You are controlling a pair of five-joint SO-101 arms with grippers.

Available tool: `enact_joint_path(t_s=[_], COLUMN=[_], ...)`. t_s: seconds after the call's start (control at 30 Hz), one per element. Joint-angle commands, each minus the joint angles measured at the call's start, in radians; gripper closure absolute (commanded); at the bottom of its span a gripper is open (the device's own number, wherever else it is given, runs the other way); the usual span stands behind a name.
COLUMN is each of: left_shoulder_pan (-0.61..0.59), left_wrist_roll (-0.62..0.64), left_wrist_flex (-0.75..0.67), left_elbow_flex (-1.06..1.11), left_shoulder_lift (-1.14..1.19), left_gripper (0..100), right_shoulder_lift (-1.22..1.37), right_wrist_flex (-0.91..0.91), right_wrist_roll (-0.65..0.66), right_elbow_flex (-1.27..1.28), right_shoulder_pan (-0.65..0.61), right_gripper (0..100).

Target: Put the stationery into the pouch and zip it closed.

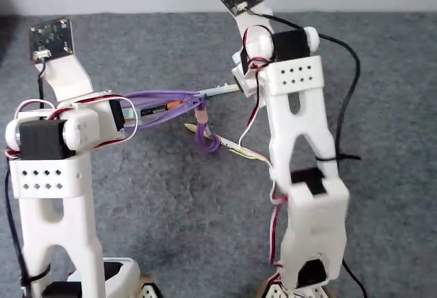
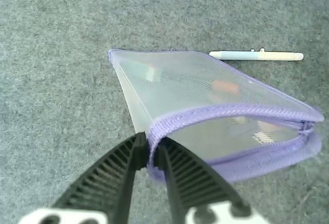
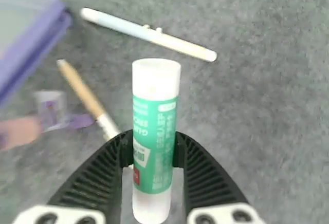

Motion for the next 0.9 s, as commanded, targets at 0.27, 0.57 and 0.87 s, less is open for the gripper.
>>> enact_joint_path(t_s=[0.27, 0.57, 0.87], left_shoulder_pan=[0.008, 0.008, 0.008], left_wrist_roll=[-0.011, -0.009, -0.009], left_wrist_flex=[-0.021, -0.014, -0.014], left_elbow_flex=[0.001, 0.001, 0.001], left_shoulder_lift=[-0.003, -0.003, -0.003], left_gripper=[99, 99, 99], right_shoulder_lift=[-0.745, -1.164, -1.452], right_wrist_flex=[-0.024, -0.536, -1.25], right_wrist_roll=[-0.31, -0.42, -0.416], right_elbow_flex=[0.546, 1.025, 1.626], right_shoulder_pan=[-0.236, -0.369, -0.383], right_gripper=[99.1, 99.1, 99.1])
